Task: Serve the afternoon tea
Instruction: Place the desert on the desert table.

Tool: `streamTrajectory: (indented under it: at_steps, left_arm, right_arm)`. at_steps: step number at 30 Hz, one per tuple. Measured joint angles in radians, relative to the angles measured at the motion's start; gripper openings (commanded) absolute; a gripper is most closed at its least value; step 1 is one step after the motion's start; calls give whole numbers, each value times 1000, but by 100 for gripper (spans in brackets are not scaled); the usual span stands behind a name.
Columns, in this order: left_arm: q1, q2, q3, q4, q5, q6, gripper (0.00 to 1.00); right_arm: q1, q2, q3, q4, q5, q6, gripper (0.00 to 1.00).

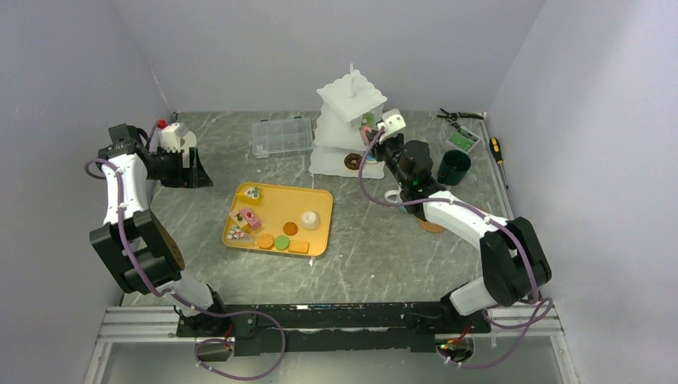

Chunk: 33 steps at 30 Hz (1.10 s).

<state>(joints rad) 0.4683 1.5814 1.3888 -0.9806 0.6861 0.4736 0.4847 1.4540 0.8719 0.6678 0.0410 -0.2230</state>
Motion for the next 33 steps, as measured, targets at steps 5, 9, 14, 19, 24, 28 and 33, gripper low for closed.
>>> streamTrajectory:
  at_steps: [5, 9, 14, 19, 24, 28, 33]
  left_arm:
    - [0, 0, 1, -2, 3, 0, 87]
    - [0, 0, 1, -2, 3, 0, 88]
    - [0, 0, 1, -2, 3, 0, 92]
    - [0, 0, 1, -3, 5, 1, 93]
    - [0, 0, 1, -5, 10, 0, 93]
    - [0, 0, 1, -5, 10, 1, 93]
    - [0, 0, 1, -6, 13, 0, 93]
  right_arm:
    - [-8, 40, 0, 1, -16, 12, 36]
    - [-8, 61, 9, 11, -26, 14, 41]
    - [-11, 84, 44, 14, -42, 21, 54]
    - [-12, 96, 64, 12, -55, 25, 61]
    - [-12, 93, 66, 2, -66, 25, 62]
    - [-12, 48, 63, -35, -72, 36, 63]
    - [22, -82, 27, -47, -71, 61, 63]
